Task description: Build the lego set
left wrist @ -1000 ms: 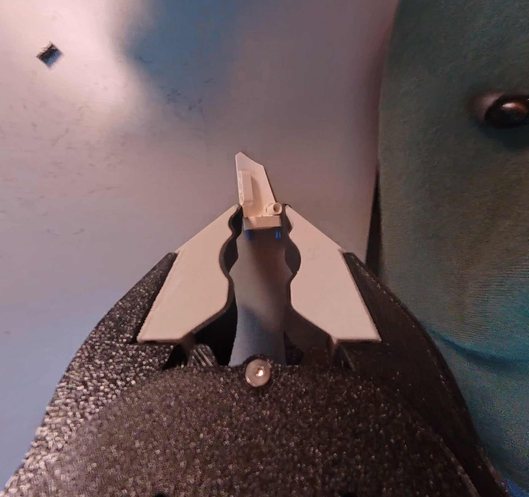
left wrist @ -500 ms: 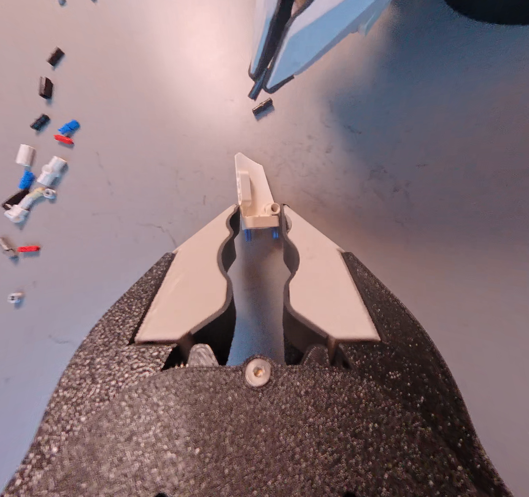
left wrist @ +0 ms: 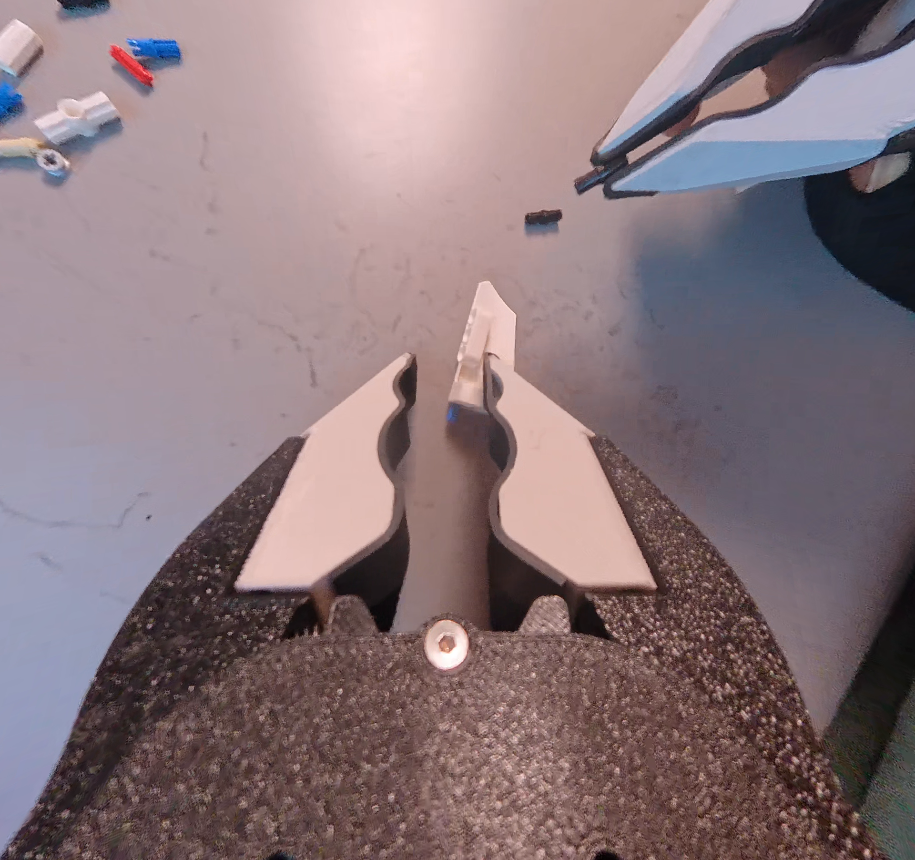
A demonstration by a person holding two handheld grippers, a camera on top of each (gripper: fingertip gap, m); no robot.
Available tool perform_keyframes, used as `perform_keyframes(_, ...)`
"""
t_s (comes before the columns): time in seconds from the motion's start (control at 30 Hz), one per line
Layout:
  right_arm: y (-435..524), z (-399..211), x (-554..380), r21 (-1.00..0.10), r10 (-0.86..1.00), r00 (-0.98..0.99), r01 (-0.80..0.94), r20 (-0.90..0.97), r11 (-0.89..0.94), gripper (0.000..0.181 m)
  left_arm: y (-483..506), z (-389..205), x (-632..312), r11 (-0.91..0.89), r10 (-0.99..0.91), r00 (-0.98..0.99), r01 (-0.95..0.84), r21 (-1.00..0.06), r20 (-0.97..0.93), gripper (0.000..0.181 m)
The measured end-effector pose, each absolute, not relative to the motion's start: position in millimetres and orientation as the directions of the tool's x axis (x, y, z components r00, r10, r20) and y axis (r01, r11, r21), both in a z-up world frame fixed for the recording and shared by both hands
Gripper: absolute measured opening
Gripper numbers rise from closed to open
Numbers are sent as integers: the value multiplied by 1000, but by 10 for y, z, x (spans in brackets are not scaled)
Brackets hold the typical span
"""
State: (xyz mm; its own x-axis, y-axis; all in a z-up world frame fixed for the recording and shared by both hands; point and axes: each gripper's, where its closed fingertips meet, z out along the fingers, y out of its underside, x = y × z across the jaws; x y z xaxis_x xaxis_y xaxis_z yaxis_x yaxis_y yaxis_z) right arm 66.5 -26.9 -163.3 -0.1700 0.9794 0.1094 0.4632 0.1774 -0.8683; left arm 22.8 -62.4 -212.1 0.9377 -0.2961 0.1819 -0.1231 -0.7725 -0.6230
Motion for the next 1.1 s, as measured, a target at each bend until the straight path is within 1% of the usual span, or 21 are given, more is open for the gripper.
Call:
perform_keyframes(0.03, -265, -1612, 671, -871, 979, -169, 457, 112, 178, 4, -619, -2127, 215, -769, -301, 942, -149, -622, 146, 24)
perform_keyframes(0.13, -255, -1553, 686, -881, 980, -165, 440, 113, 176, 4, -632, -2139, 231, -772, -319, 944, -207, -601, 85, 24)
perform_keyframes(0.2, -255, -1531, 695, -884, 979, -166, 433, 114, 176, 4, -660, -2145, 311, -760, -364, 930, -266, -593, 51, 12)
perform_keyframes(0.27, -262, -1521, 702, -885, 979, -167, 429, 118, 180, 4, -658, -2146, 331, -729, -399, 916, -344, -592, -42, 11)
perform_keyframes(0.33, -280, -1522, 704, -885, 977, -173, 427, 122, 186, 4, -670, -2148, 395, -720, -423, 905, -367, -589, -47, 11)
perform_keyframes(0.4, -305, -1521, 701, -884, 976, -180, 425, 126, 193, 4, -659, -2146, 484, -696, -459, 888, -381, -608, -32, 10)
perform_keyframes(0.47, -324, -1518, 701, -883, 973, -185, 422, 139, 207, 4, -639, -2137, 523, -650, -506, 859, -438, -622, -76, 10)
perform_keyframes(0.53, -326, -1505, 705, -883, 970, -184, 414, 158, 222, 4, -589, -2107, 485, -596, -526, 834, -502, -627, -167, 8)
perform_keyframes(0.63, -311, -1468, 720, -890, 971, -180, 399, 157, 219, 4, -479, -1909, 427, -403, -554, 719, -673, -620, -420, 8)
perform_keyframes(0.67, -304, -1454, 725, -894, 971, -180, 394, 155, 215, 4, -444, -1818, 405, -326, -540, 658, -738, -591, -524, 8)
perform_keyframes(0.77, -292, -1449, 727, -896, 972, -183, 392, 146, 208, 4, -386, -1716, 339, -156, -488, 427, -901, -405, -761, 8)
perform_keyframes(0.9, -296, -1527, 718, -875, 968, -190, 426, 163, 231, 4, -359, -1787, 348, -7, -443, 186, -979, -204, -877, 8)
perform_keyframes(0.97, -310, -1581, 699, -853, 963, -200, 455, 183, 256, 4, -348, -1819, 378, 44, -420, 116, -988, -147, -900, 8)
perform_keyframes(1.1, -302, -1705, 668, -791, 950, -229, 532, 210, 303, 4, -336, -1839, 425, 112, -382, 68, -987, -119, -922, 8)
